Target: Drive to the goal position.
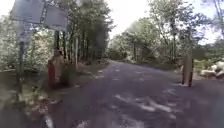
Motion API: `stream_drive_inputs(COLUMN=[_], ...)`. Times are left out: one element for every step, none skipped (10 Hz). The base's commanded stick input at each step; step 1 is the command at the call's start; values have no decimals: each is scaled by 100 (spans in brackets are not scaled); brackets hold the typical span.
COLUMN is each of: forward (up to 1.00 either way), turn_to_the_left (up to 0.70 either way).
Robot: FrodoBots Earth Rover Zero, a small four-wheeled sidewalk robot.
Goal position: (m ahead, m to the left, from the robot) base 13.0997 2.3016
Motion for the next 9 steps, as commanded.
stream_drive_inputs(forward=[45, 45, 45, 45, 45, 45, 45, 45, 45], turn_to_the_left=[0, 0, 0, 0, 0, 0, 0, 0, -19])
